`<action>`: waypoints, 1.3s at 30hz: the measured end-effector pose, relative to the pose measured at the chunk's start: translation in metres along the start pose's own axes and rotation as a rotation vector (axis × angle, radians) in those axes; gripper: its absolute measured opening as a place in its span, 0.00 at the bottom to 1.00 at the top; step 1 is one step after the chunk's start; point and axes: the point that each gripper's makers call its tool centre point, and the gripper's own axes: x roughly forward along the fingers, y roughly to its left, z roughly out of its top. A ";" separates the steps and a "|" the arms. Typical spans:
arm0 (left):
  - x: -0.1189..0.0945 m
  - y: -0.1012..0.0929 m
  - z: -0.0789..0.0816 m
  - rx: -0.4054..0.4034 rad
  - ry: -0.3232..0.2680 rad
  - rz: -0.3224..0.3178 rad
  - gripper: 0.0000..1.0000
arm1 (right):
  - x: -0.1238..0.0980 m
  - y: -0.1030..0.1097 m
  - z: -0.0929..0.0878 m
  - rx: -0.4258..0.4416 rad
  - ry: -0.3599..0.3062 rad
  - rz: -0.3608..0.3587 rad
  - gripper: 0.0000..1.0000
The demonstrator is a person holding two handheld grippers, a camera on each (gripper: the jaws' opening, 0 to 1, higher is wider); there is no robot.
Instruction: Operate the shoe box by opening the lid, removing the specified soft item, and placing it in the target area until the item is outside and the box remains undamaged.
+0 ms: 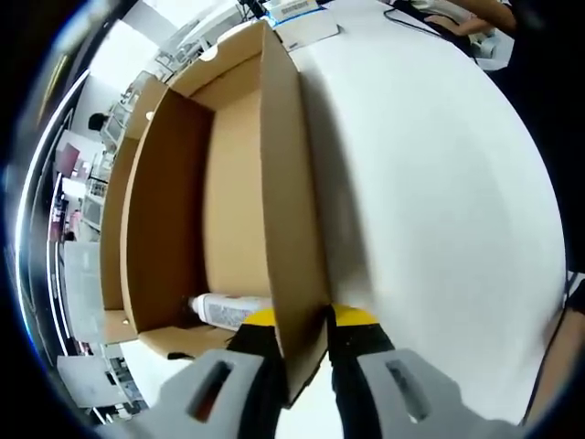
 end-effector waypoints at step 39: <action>0.003 0.009 -0.005 0.010 -0.038 -0.005 0.15 | 0.094 0.240 0.130 -0.856 -0.176 0.820 0.64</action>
